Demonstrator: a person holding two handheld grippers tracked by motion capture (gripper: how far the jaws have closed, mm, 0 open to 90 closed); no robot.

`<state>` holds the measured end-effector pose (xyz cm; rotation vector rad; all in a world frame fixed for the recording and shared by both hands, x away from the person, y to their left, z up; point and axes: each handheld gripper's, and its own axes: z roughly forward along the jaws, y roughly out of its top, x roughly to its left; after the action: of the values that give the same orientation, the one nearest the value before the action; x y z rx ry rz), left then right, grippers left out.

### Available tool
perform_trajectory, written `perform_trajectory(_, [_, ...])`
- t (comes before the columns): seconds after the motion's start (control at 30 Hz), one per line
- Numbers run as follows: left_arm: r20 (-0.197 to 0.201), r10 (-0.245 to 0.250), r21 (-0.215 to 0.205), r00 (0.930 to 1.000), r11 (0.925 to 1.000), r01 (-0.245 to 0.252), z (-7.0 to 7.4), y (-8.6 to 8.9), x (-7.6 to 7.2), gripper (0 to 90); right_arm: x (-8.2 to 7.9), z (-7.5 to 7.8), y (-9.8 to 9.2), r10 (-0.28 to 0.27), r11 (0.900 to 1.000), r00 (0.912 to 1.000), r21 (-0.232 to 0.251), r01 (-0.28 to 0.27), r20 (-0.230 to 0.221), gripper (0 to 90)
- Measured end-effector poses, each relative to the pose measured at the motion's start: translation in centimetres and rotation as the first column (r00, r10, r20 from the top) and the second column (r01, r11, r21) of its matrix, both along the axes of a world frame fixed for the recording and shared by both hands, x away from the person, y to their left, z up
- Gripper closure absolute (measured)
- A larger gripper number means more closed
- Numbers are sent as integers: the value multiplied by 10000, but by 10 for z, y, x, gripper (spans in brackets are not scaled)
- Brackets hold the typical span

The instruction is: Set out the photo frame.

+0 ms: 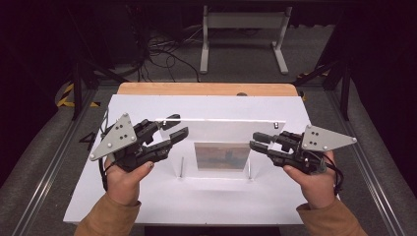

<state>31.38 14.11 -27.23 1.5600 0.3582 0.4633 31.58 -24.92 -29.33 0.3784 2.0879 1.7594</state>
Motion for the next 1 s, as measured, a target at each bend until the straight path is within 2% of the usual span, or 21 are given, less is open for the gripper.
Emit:
perform_trajectory(0.17, [7, 59, -129, 10000, 9999, -59, -2, -1, 8, 576, 9, -2, -2, -10, 9998, 10000, 186, 10, 3, 677])
perform_trajectory(0.27, [-20, 268, -4, 9996, 9996, -268, -4, -2, 12, 563, 15, -3, -2, -11, 9996, 10000, 272, 12, -38, 668])
perform_trajectory(0.33, [-109, 303, -13, 9995, 9995, -304, -7, -1, 16, 535, 19, -2, -2, -41, 9999, 10000, 139, 42, -70, 662])
perform_trajectory(0.43, [-460, 269, -81, 9986, 9996, -273, -13, 0, 21, 452, 24, -3, -2, -210, 9998, 9998, -66, 210, 27, 644])
perform_trajectory(0.67, [-764, 552, 93, 9955, 9985, -547, -22, 3, 26, 353, 37, -12, 1, -494, 9970, 9988, -600, 491, -34, 602])
perform_trajectory(0.87, [-910, 752, 245, 9930, 9970, -733, -27, 4, 30, 336, 43, -14, 0, -731, 9948, 9973, -716, 729, -12, 581])
perform_trajectory(0.93, [-1128, 767, 301, 9907, 9968, -738, -29, 5, 33, 332, 44, -15, -1, -931, 9912, 9957, -945, 925, -17, 559])
perform_trajectory(1.0, [-1176, 800, 332, 9898, 9965, -766, -30, 5, 34, 330, 44, -16, -1, -991, 9902, 9951, -991, 983, -35, 544])
